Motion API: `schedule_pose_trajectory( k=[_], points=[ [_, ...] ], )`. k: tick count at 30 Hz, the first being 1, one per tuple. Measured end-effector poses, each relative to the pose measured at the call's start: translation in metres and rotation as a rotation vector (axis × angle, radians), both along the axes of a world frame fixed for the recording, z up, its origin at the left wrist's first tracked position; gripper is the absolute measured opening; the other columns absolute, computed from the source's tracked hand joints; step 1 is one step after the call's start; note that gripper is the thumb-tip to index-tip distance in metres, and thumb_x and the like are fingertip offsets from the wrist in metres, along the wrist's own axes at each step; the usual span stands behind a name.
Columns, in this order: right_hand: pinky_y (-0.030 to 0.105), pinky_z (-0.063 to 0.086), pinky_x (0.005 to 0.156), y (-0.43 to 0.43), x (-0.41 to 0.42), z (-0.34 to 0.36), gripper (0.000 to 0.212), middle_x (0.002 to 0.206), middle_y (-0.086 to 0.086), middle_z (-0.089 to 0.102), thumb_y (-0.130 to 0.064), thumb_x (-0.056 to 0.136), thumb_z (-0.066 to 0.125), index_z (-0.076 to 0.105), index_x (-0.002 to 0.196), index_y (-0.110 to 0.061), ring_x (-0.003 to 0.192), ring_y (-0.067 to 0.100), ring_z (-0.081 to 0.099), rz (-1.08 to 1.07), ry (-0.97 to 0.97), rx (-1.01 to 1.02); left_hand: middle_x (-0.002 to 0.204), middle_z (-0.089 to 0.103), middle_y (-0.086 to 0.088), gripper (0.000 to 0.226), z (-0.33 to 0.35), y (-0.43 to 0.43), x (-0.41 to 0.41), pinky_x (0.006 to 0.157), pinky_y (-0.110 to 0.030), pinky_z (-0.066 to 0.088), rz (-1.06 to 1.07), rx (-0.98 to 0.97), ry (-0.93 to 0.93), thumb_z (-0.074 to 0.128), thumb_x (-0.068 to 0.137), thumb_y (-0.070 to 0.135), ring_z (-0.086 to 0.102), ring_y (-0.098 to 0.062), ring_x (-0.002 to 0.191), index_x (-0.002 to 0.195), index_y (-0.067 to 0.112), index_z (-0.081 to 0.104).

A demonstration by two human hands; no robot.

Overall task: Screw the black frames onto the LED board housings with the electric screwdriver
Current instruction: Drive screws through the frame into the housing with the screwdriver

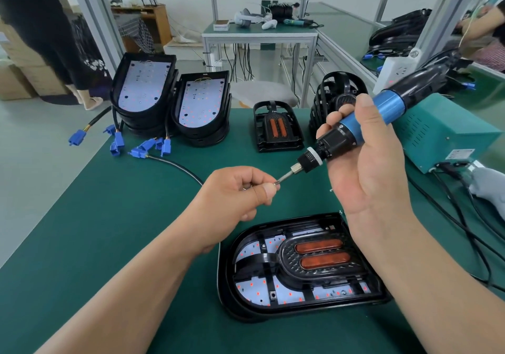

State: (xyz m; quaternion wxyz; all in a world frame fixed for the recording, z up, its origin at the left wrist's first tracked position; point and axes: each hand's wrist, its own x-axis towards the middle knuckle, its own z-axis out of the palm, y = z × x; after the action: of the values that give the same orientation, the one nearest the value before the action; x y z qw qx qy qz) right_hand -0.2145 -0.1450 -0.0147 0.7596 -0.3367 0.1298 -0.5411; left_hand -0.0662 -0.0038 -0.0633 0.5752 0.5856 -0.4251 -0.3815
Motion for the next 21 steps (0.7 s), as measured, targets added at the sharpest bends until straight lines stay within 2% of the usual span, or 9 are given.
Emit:
schedule_pose_trajectory(
  k=[4,7,12,16,19,21],
  points=[
    [0.037,0.05,0.089,0.002,-0.001,0.002,0.009,0.093,0.001,0.061,-0.018,0.106,0.063,0.056,0.112,-0.017,0.083,0.018,0.061,0.024,-0.021,-0.059,0.076,0.064,-0.003,0.01,0.001,0.001,-0.001,0.051,-0.018,0.033,-0.016,-0.021,0.027,0.072,0.087,0.02,0.036,-0.013,0.053,0.089,0.016,0.08],
    [0.036,0.052,0.087,0.001,-0.001,0.002,0.009,0.092,0.001,0.061,-0.018,0.106,0.062,0.055,0.111,-0.016,0.082,0.017,0.062,0.013,-0.021,-0.024,0.074,0.063,0.0,0.011,0.001,0.0,0.001,0.051,-0.017,0.033,-0.019,-0.018,0.051,0.071,0.088,0.02,0.036,-0.013,0.053,0.091,0.017,0.082],
    [0.036,0.053,0.086,0.0,-0.002,0.0,0.02,0.092,0.001,0.06,-0.019,0.107,0.062,0.051,0.121,-0.014,0.081,0.017,0.062,0.022,-0.028,0.046,0.073,0.061,0.002,0.022,0.003,0.003,0.006,0.051,-0.017,0.033,-0.061,0.042,0.062,0.072,0.084,0.018,0.037,-0.011,0.055,0.102,0.014,0.083],
    [0.036,0.053,0.085,-0.001,-0.004,0.003,0.02,0.091,0.002,0.061,-0.02,0.106,0.063,0.05,0.12,-0.012,0.081,0.018,0.063,0.016,-0.048,0.045,0.068,0.057,0.003,0.023,0.005,0.007,0.015,0.05,-0.019,0.032,-0.109,0.077,0.075,0.071,0.085,0.016,0.036,-0.01,0.056,0.104,0.009,0.082],
    [0.037,0.053,0.087,0.0,-0.007,0.006,0.017,0.091,0.003,0.06,-0.019,0.106,0.063,0.05,0.117,-0.012,0.08,0.018,0.063,0.021,-0.062,0.057,0.069,0.058,0.005,0.023,0.008,0.011,0.02,0.051,-0.018,0.034,-0.163,0.211,-0.078,0.075,0.084,0.028,0.042,-0.008,0.058,0.101,0.015,0.083],
    [0.037,0.053,0.088,0.003,-0.01,0.008,0.017,0.09,0.002,0.06,-0.019,0.106,0.063,0.051,0.116,-0.012,0.08,0.018,0.062,0.029,-0.057,0.065,0.073,0.064,0.01,0.029,0.01,0.015,0.022,0.057,-0.022,0.037,-0.208,0.319,-0.239,0.078,0.08,0.045,0.048,-0.007,0.065,0.098,0.022,0.083]
  ],
)
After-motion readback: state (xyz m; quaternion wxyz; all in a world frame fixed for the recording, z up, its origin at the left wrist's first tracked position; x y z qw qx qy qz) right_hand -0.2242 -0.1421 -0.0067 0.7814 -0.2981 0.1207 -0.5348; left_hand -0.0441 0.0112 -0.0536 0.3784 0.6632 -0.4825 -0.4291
